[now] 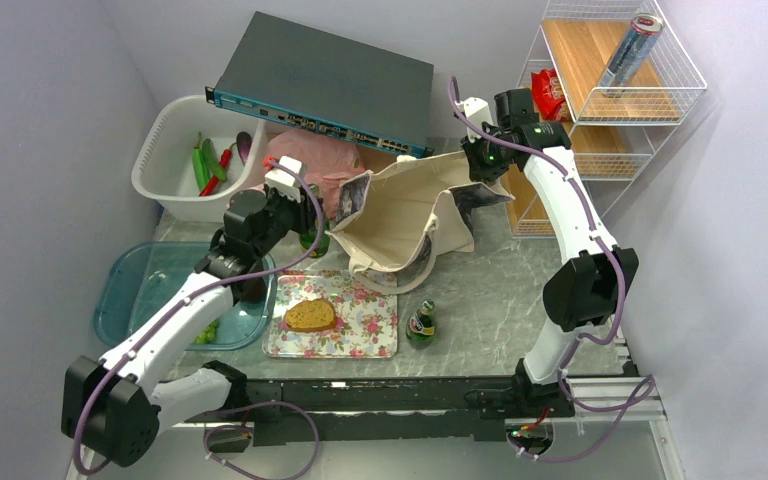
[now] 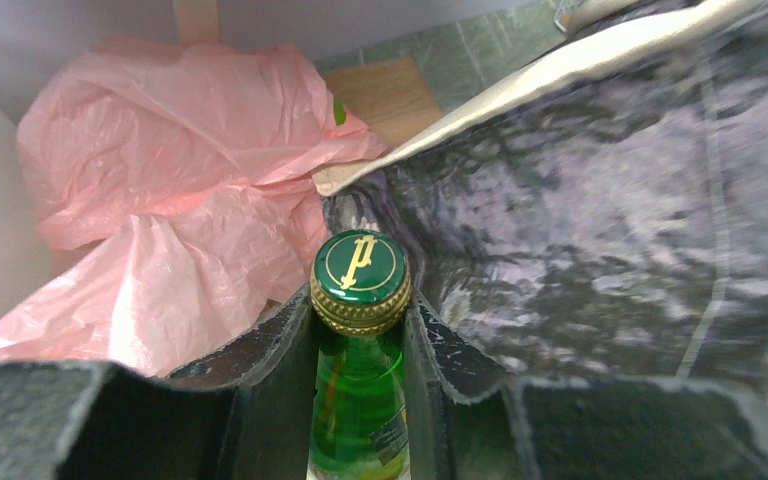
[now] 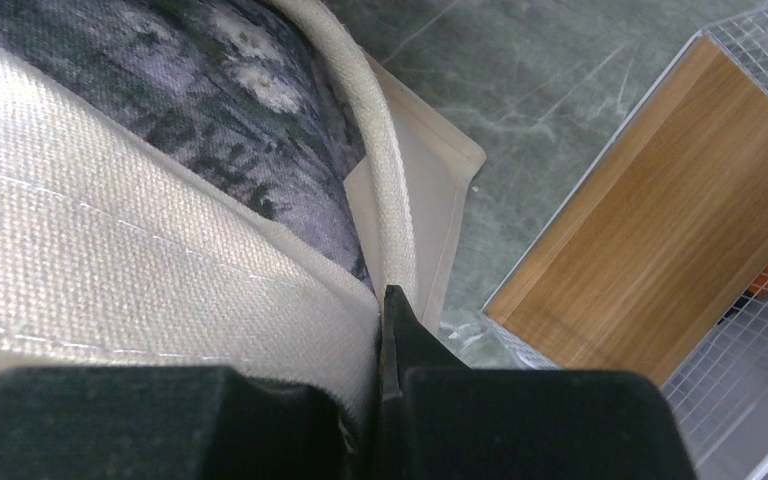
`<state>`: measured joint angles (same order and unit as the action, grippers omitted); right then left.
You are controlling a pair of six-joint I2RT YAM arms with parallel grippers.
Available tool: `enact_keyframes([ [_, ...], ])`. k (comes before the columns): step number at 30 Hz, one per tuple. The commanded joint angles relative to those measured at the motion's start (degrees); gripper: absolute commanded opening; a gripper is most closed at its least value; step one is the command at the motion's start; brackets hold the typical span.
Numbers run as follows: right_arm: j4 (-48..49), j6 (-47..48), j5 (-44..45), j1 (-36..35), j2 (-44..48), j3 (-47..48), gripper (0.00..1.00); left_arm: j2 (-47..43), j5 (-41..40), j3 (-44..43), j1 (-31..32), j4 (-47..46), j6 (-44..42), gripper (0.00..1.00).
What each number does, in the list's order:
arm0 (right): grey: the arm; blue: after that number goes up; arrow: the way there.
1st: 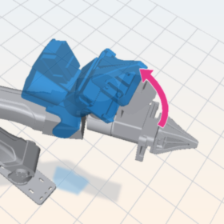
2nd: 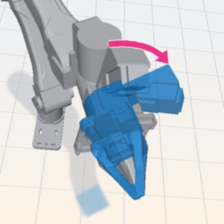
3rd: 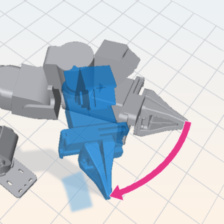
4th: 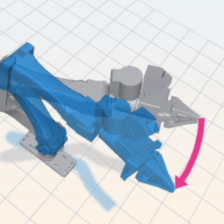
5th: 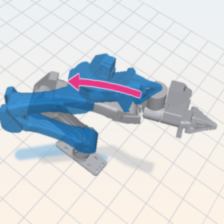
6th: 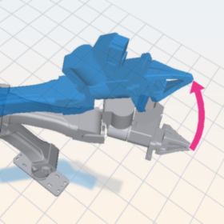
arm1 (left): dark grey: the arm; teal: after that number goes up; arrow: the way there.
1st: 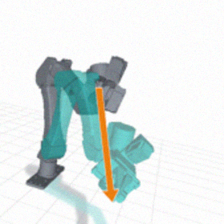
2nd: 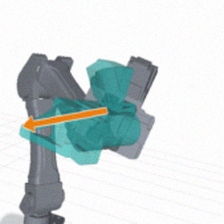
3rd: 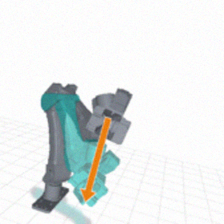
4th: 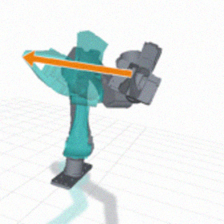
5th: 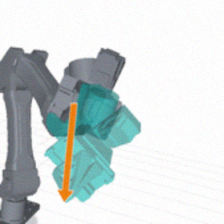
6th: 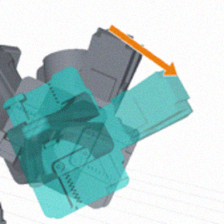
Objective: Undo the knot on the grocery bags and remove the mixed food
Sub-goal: Place the bottle at the center of the board.
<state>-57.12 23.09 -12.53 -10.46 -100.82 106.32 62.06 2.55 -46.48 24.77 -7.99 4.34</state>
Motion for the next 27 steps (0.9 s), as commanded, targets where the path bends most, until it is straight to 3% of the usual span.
enact_keyframes([
  [1, -5.60, 1.51, 4.63, 1.01, 2.71, 0.24, 0.00, 1.95, 1.50, 1.37, -1.30, -23.70, 1.77, 0.00],
  [9, -8.04, 1.05, 5.28, 1.09, 2.08, 2.44, 0.00, 7.46, 1.97, 8.11, -2.54, -32.62, 0.50, 0.00],
  [17, -9.15, 0.73, 5.15, 1.07, 2.03, 3.13, 0.00, 7.85, 3.45, 12.90, -3.50, -32.45, -0.43, 0.01],
  [20, -9.14, 0.94, 5.24, 1.06, 2.15, 3.15, 0.00, 5.15, 3.72, 14.57, -3.59, -30.51, -0.47, 0.22],
  [22, -8.99, 1.10, 5.05, 1.06, 2.32, 2.86, 0.00, 3.10, 4.07, 15.35, -3.59, -28.09, -0.16, 0.70],
  [24, -8.98, 1.26, 4.84, 1.10, 2.41, 2.71, 0.00, 1.02, 4.20, 15.39, -3.59, -24.98, -0.58, 0.86],
  [27, -8.72, 1.47, 3.98, 1.05, 2.25, 2.74, 0.00, -2.55, 3.86, 14.42, -3.59, -19.83, -1.98, 0.98],
])
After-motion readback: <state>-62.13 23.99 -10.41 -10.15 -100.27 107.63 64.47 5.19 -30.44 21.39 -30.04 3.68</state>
